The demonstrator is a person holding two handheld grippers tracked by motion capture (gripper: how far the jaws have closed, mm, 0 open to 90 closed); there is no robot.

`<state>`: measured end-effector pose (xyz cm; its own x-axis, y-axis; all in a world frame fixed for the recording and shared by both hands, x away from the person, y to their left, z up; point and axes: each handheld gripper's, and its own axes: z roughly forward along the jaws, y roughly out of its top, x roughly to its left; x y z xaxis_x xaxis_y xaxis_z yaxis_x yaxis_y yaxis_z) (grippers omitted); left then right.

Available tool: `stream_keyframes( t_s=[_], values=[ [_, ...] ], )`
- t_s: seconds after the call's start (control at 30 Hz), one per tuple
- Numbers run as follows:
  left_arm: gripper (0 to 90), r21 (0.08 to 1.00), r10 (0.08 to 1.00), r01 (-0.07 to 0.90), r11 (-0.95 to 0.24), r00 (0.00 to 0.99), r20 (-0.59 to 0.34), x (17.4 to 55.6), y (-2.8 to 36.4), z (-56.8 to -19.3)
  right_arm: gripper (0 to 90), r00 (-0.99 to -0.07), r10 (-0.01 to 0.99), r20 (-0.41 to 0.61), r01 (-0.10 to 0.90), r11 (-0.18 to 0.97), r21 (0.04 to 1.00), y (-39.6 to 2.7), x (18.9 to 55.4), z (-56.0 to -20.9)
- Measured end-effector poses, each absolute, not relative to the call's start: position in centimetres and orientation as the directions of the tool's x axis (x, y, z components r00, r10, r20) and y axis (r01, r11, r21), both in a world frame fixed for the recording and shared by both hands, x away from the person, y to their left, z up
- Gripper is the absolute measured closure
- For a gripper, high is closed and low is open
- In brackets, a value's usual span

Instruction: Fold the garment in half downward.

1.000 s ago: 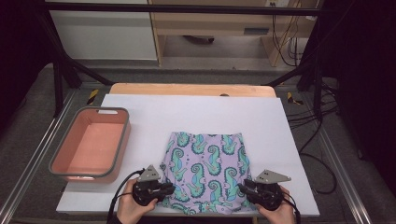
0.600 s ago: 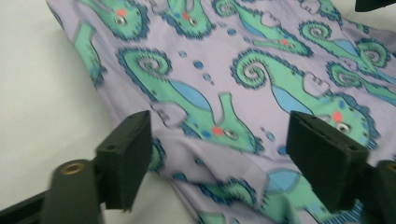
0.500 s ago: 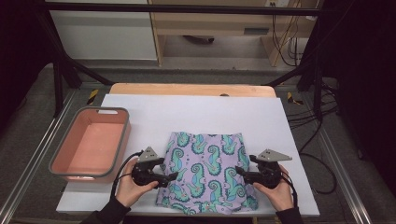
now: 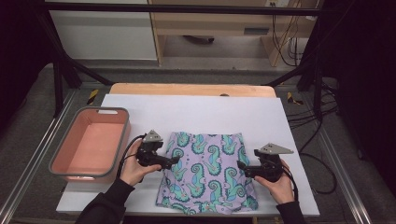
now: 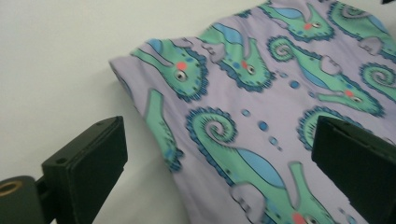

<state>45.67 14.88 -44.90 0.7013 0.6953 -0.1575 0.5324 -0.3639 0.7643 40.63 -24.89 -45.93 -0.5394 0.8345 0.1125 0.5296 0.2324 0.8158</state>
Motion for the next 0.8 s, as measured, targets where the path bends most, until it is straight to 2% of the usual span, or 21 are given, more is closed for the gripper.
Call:
stream_keyframes(
  t_s=[0.17, 0.43, 0.67, 0.8],
  values=[
    [4.7, 0.769, 0.738, 0.532, -0.355, 0.664, -0.118, 47.4, 14.8, -44.8, 12.9, -0.533, 0.839, 0.109, 0.534, 0.233, 0.813, -25.0, 40.7, -46.0],
    [11.3, 0.776, 0.789, 0.553, -0.303, 0.602, -0.121, 49.8, 14.8, -45.4, 13.0, -0.536, 0.838, 0.103, 0.537, 0.244, 0.808, -25.1, 41.1, -46.1],
    [25.7, 0.793, 0.810, 0.543, -0.277, 0.575, -0.111, 51.3, 14.4, -46.0, 14.2, -0.531, 0.841, 0.104, 0.548, 0.247, 0.800, -25.2, 41.7, -46.1],
    [32.5, 0.770, 0.816, 0.561, -0.304, 0.571, -0.094, 52.2, 14.2, -46.7, 17.6, -0.522, 0.847, 0.100, 0.545, 0.241, 0.803, -25.2, 42.5, -45.9]
  ],
)
